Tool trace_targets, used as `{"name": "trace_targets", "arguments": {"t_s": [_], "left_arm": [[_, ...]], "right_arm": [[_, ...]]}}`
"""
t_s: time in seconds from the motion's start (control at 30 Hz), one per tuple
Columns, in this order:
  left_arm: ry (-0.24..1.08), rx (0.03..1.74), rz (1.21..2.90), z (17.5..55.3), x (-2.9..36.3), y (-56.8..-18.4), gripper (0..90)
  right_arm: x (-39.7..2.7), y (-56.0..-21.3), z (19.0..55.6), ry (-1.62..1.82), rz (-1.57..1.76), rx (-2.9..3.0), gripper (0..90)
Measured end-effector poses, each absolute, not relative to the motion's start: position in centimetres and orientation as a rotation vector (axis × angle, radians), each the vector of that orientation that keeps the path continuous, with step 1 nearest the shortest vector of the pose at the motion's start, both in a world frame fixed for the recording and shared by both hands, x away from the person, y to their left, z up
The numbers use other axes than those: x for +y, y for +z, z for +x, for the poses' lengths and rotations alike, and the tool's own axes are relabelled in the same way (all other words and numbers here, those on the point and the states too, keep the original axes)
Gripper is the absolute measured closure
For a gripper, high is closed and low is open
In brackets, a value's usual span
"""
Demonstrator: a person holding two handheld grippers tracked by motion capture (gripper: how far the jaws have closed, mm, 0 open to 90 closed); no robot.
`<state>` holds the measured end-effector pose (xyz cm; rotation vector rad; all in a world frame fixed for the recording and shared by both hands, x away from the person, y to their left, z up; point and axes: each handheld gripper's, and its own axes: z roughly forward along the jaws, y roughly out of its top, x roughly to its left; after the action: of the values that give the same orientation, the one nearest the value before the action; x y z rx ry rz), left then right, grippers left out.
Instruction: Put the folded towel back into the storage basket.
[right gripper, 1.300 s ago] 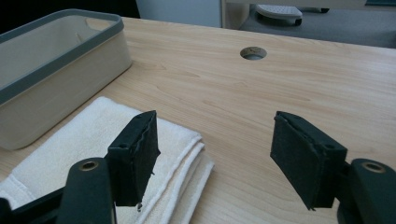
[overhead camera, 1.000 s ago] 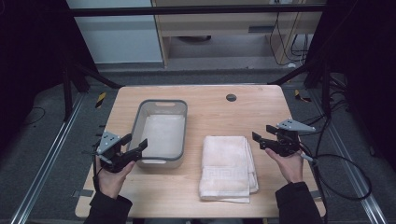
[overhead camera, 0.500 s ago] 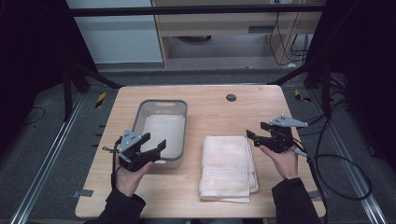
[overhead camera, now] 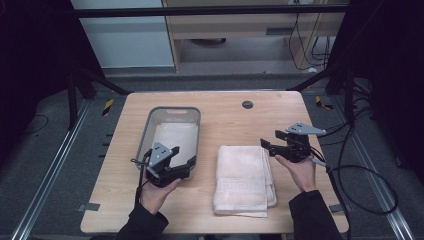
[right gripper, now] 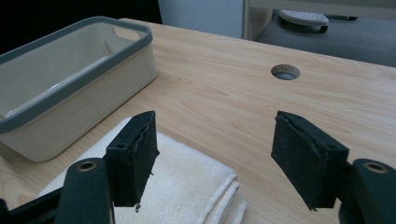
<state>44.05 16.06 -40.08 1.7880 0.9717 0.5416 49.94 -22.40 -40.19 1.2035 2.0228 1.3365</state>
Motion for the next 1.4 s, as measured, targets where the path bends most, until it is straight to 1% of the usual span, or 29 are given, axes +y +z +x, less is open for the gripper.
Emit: {"name": "trace_targets", "arguments": {"t_s": [0.33,0.63,1.4], "left_arm": [[0.496,0.937,1.83,43.4,14.0,-41.0,30.3],[0.468,0.921,1.865,43.0,13.5,-41.9,29.8],[0.403,0.884,1.998,42.3,10.3,-45.0,29.4]], "right_arm": [[-22.1,-40.8,50.0,1.326,1.221,2.054,28.1],[-22.2,-41.7,50.2,1.295,1.238,2.075,24.1],[-21.7,-44.1,50.7,1.233,1.261,2.133,22.2]]}}
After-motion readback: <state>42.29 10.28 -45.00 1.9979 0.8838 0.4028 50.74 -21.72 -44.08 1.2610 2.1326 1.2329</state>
